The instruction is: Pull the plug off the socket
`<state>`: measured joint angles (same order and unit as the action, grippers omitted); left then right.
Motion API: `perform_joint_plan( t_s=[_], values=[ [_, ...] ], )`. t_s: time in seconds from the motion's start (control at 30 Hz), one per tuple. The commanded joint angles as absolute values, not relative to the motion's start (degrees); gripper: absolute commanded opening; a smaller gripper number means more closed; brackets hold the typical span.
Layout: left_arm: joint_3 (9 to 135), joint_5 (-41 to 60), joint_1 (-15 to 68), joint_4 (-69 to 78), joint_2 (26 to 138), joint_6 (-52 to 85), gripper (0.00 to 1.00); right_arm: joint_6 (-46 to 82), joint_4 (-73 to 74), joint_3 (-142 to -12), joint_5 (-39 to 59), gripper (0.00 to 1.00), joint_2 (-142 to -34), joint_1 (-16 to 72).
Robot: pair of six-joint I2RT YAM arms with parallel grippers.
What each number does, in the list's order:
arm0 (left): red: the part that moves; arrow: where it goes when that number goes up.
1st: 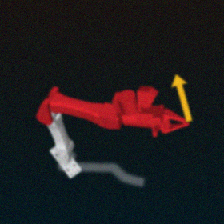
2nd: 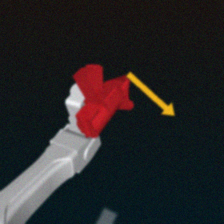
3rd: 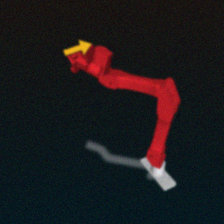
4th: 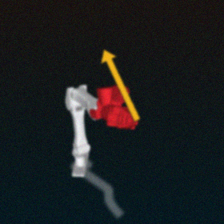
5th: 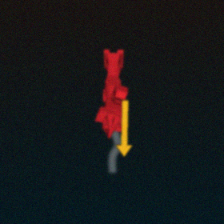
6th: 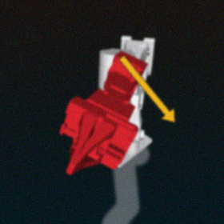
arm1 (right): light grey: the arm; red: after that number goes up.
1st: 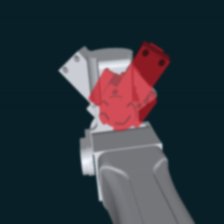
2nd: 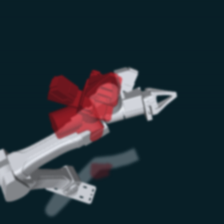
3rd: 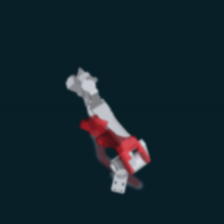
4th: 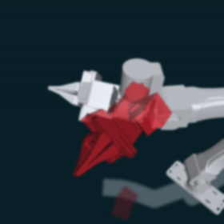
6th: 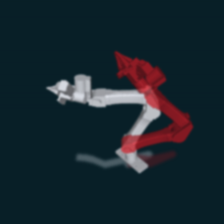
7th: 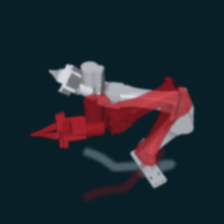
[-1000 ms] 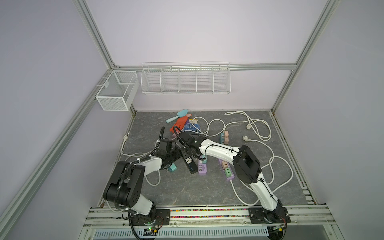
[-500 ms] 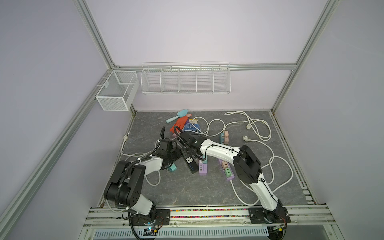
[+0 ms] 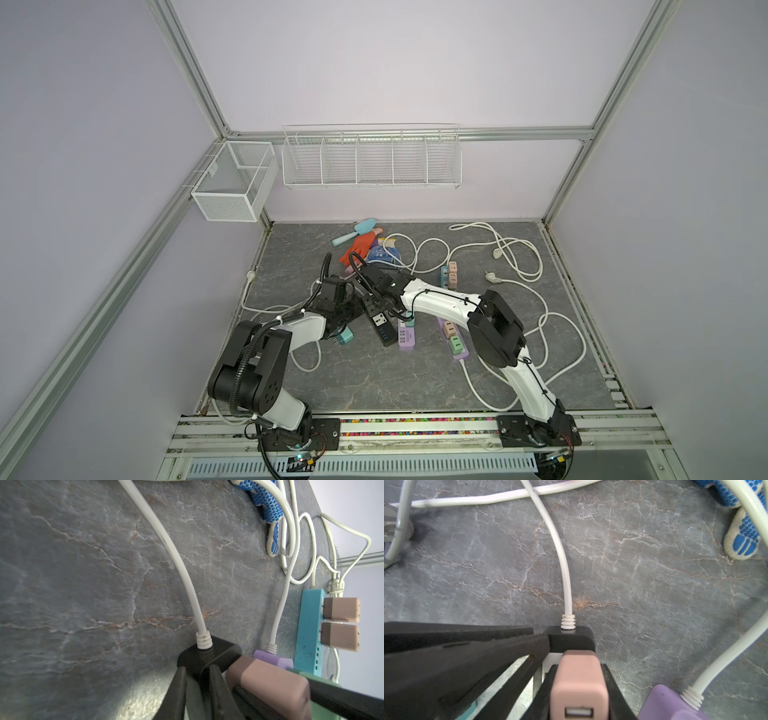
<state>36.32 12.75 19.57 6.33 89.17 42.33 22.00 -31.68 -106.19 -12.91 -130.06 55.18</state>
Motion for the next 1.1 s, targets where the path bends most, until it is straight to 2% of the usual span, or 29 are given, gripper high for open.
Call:
perform_joint_plan(
  t_s=[0.0,0.37,0.7,0.8,1.07],
  values=[
    [35.52,8.57,20.71,-0.89,91.98,42.19,0.21,20.99,-30.98,-105.31,-13.84,0.27,-127.00,56.69],
    [35.77,9.70,21.03,0.00,93.43,42.54,0.20,18.81,-29.99,-104.62,-17.13,0.25,-125.64,58.06],
    [35.04,12.45,21.87,1.99,91.86,43.07,0.20,21.50,-27.84,-102.87,-12.33,0.24,-124.90,55.24],
    [34.62,14.12,22.34,3.39,90.69,43.31,0.24,22.16,-26.68,-102.31,-10.39,0.24,-125.32,55.56],
    [35.10,13.01,23.16,1.70,91.12,43.63,0.26,21.48,-26.33,-102.04,-12.10,0.23,-124.11,55.31]
  ],
)
